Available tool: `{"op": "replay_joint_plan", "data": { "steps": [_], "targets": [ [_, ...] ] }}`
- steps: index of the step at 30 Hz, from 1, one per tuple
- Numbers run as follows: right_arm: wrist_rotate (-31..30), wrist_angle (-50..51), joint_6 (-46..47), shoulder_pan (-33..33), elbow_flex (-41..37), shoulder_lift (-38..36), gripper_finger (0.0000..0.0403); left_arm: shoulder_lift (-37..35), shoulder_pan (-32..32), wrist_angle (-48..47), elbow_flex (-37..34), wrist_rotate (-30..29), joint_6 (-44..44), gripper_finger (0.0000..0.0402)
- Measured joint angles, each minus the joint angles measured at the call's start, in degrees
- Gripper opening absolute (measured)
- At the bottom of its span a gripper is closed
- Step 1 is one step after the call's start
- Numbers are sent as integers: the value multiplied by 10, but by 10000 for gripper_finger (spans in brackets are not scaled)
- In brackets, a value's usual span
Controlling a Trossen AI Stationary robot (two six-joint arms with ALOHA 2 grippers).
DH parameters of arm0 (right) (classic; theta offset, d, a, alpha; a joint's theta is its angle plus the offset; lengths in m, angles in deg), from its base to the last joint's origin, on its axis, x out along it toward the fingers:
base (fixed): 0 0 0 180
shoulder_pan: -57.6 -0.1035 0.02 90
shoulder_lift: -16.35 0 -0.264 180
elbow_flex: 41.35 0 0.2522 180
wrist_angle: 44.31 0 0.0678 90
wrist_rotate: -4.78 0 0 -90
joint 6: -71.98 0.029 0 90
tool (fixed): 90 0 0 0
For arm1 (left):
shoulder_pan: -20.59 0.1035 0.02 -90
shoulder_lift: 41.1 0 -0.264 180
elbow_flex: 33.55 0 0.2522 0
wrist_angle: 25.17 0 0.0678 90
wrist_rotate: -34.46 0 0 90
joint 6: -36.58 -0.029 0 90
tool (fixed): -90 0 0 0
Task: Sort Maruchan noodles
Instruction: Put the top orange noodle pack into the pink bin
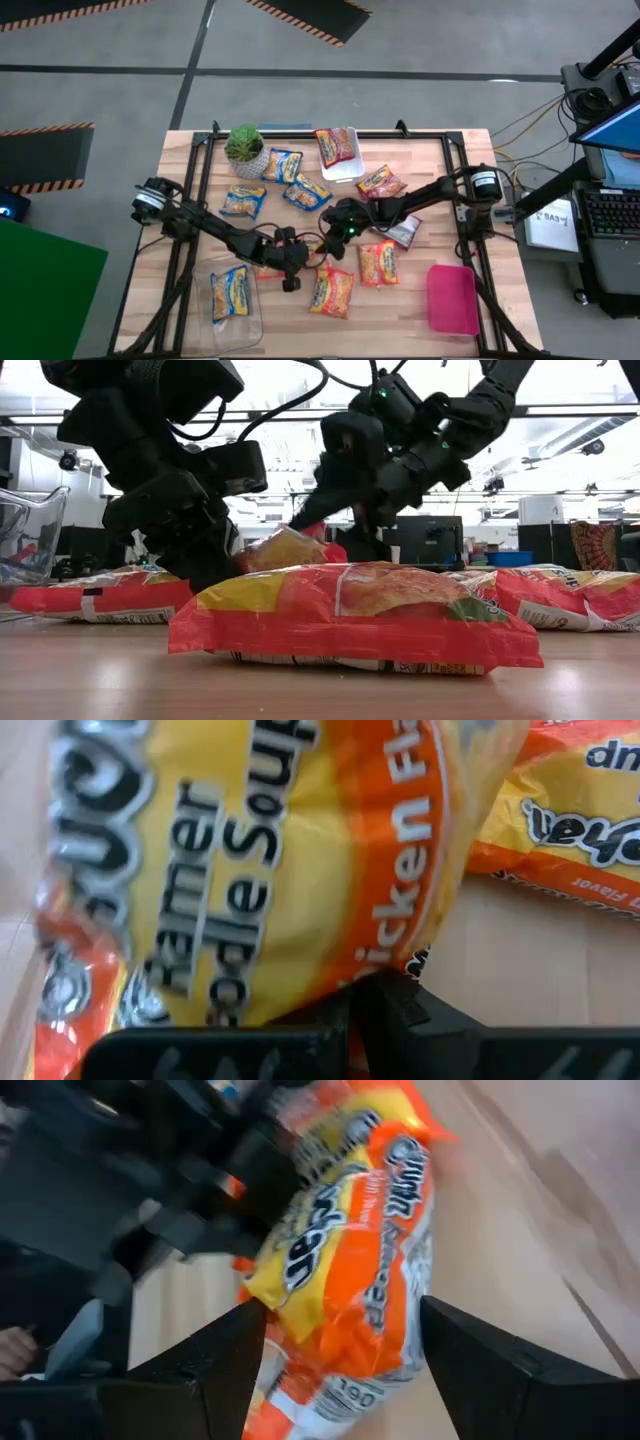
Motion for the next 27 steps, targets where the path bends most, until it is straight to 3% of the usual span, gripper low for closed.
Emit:
{"op": "replay_joint_plan", "data": {
  "steps": [9, 14, 27],
  "targets": [
    [7, 9, 33, -2, 24, 0, 242, 0, 0, 6, -1, -4, 11, 0],
    [-25, 29, 44, -5, 20, 0, 232, 0, 0, 10, -1, -7, 15, 0],
    [-36, 43, 18, -9, 19, -2, 58, -9, -1, 18, -1, -21, 11, 0]
  ]
}}
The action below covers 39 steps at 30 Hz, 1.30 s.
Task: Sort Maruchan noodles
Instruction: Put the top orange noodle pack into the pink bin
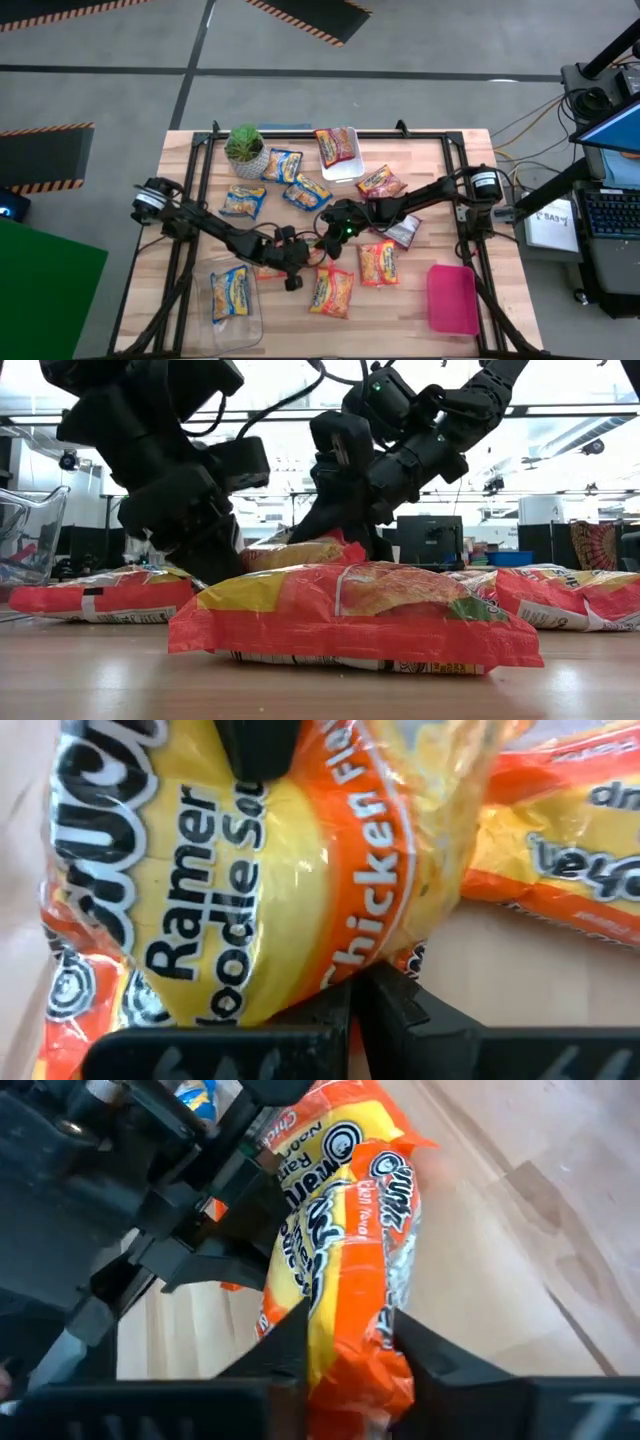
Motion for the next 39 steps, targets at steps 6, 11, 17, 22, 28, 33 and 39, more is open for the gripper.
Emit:
{"op": "replay_joint_plan", "data": {
  "steps": [6, 11, 17, 22, 28, 33, 39],
  "targets": [
    [14, 27, -19, 0, 0, -31, 16, -66, -8, -44, 0, -4, -44, 0],
    [15, 83, -51, 0, -1, -91, 15, -149, -9, -73, 0, -12, -111, 0],
    [12, 224, -104, -3, 33, -187, 14, -249, -11, -53, 0, -53, -227, 0],
    [-8, 401, -138, -20, 118, -238, 13, -306, -11, -14, 0, -74, -312, 0],
    [-6, 683, -147, -75, 228, -259, 13, -347, -11, -10, 0, -93, -344, 0],
    [-6, 868, -67, -118, 287, -260, 13, -351, -11, -9, 0, -93, -334, 0],
    [7, 984, -45, -192, 287, -258, 13, -334, -15, -8, 0, -93, -336, 0]
  ]
}}
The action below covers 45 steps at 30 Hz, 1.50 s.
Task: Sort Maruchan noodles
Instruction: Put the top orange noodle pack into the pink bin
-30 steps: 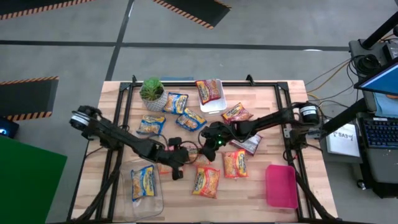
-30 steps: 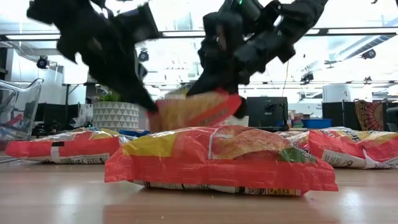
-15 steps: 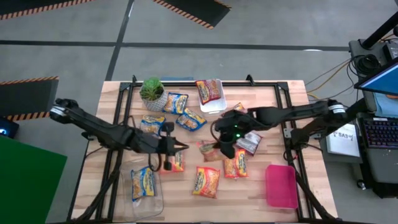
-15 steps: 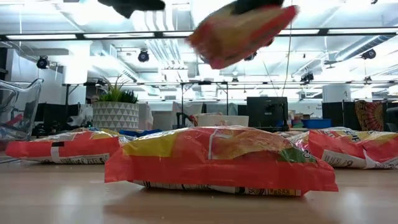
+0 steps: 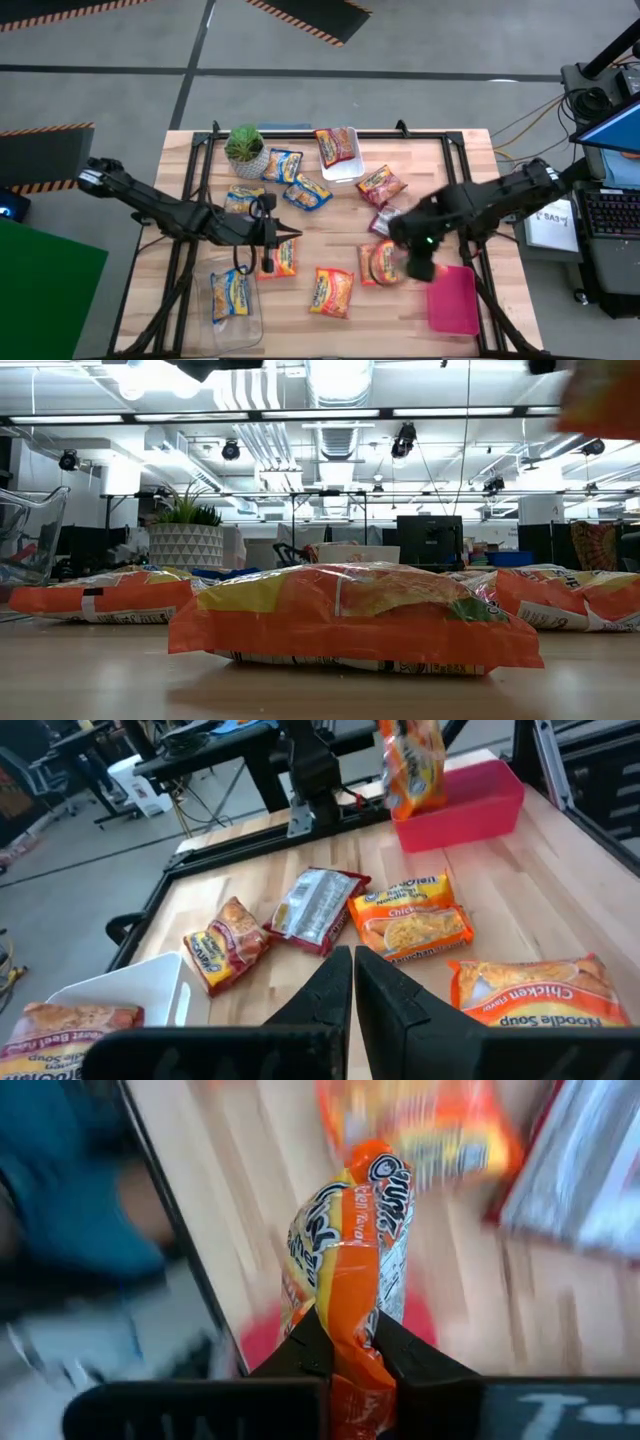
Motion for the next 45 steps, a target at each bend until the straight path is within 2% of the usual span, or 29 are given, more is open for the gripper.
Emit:
{"op": "replay_joint_plan", "data": {
  "steps": [4, 9, 17, 22, 36, 40, 45],
  "targets": [
    [31, 51, -31, -69, -6, 5, 13, 0, 0, 1, 0, 0, -2, 0],
    [37, 57, -31, -158, -32, 6, 13, 0, 0, 0, 0, 0, 0, 0],
    [37, 54, -4, -232, -112, 8, 13, 0, 0, 0, 0, 0, 0, 0],
    [34, 52, -13, -238, -134, 8, 13, 0, 0, 0, 0, 0, 0, 0],
    [2, 37, -30, -231, -125, 8, 13, 0, 0, 1, 0, 0, -1, 0],
    [-39, 36, -30, -231, -125, 12, 13, 0, 0, 1, 0, 0, -1, 0],
    [-42, 34, -40, -230, -133, 32, 13, 0, 0, -1, 0, 0, -1, 0]
  ]
}}
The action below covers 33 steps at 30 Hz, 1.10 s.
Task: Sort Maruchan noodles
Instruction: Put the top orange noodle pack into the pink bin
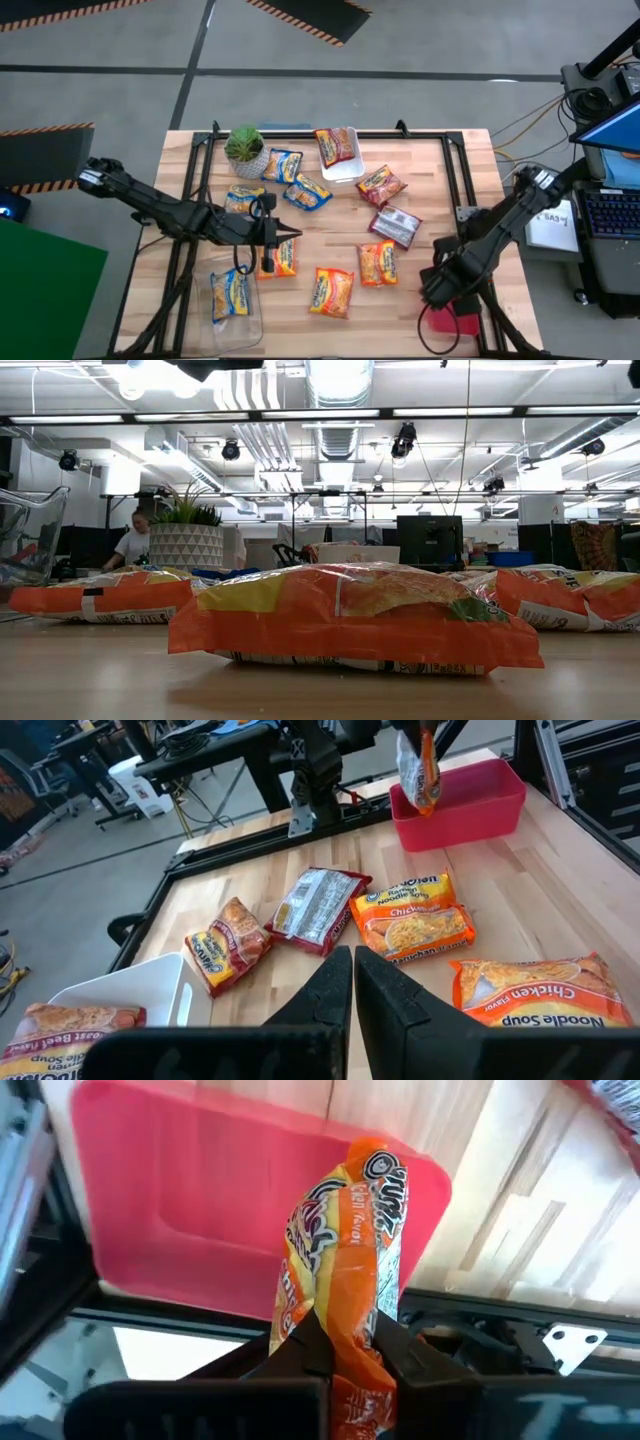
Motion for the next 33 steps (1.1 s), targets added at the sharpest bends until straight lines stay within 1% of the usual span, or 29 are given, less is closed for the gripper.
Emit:
{"op": "replay_joint_plan", "data": {
  "steps": [3, 8, 13, 16, 21, 29, 33],
  "targets": [
    [3, -1, -8, 0, -10, 13, 13, 0, 0, 0, 0, 0, 0, 0],
    [-4, -3, -53, 0, -22, 36, 13, 0, 0, -2, 0, 0, 0, 0],
    [-48, -4, -67, 0, -24, 62, 13, 0, 0, -2, 0, 0, 0, 0],
    [-47, -3, -69, 5, -25, 73, 13, 0, 0, -2, 0, 0, 0, 0],
    [-22, -4, -69, 9, -25, 80, 19, 0, 0, -2, 0, 0, 0, 0],
    [-22, -5, -75, 9, -26, 80, 14, 0, 0, -2, 0, 0, 0, 0],
    [-32, -6, -79, 9, -27, 80, 22, 0, 0, -2, 0, 0, 0, 0]
  ]
}}
